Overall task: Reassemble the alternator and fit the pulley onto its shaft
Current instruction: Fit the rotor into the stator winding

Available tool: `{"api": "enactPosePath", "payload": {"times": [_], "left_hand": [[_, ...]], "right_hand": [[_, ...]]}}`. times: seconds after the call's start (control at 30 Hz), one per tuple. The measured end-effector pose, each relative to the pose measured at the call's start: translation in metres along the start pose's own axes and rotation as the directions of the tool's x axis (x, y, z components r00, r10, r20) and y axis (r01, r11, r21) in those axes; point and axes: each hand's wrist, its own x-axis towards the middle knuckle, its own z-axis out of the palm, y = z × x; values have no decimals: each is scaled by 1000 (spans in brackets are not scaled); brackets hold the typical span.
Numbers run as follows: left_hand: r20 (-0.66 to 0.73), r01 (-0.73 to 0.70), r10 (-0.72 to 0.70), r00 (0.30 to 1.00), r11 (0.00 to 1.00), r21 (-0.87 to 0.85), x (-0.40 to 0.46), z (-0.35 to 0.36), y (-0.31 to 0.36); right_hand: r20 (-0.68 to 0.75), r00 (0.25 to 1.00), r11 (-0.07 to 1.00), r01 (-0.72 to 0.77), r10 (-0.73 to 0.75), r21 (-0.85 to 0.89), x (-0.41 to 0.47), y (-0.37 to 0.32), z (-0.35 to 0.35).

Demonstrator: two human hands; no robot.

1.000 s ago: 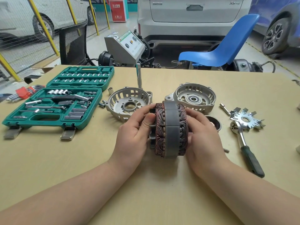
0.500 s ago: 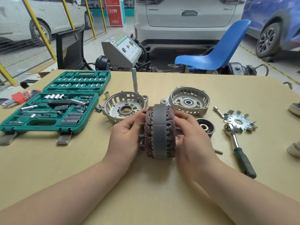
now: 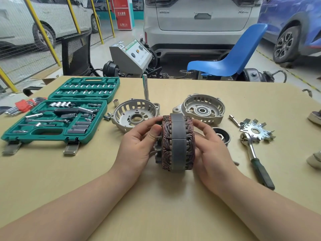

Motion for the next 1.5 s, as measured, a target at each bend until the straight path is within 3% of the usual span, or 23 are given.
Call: {"api": "enactPosePath", "payload": {"times": [0.2,0.43,0.83,0.93,1.17,1.37,1.5], "left_hand": [[12,74,-73,997,995,-62,6,-5,3],[181,121,-98,979,985,-123,3,-6,2],[255,-126,87,963,982,141,-6,-7,11],[245,-176,119,962,958,225,-7,-7,8],[209,-189,143,968,957,219,-4,-4,3],[125,-105,91,988,989,108,3,-8,-4],[116,-79,73,991,996,47,6,-11,-7]], "right_hand": [[-40,999,999,-2,3,45,1,3,4],[-71,997,999,28,-31,-36,2,9,5],[-48,999,999,19,-21,-36,-4,4,5],[-62,998,998,14,-17,-55,-4,4,5],[-47,999,998,4,-7,-57,-1,6,3],[-2,1000,998,21,-21,64,2,4,3],[-14,999,999,40,-40,4,0,5,6]]}}
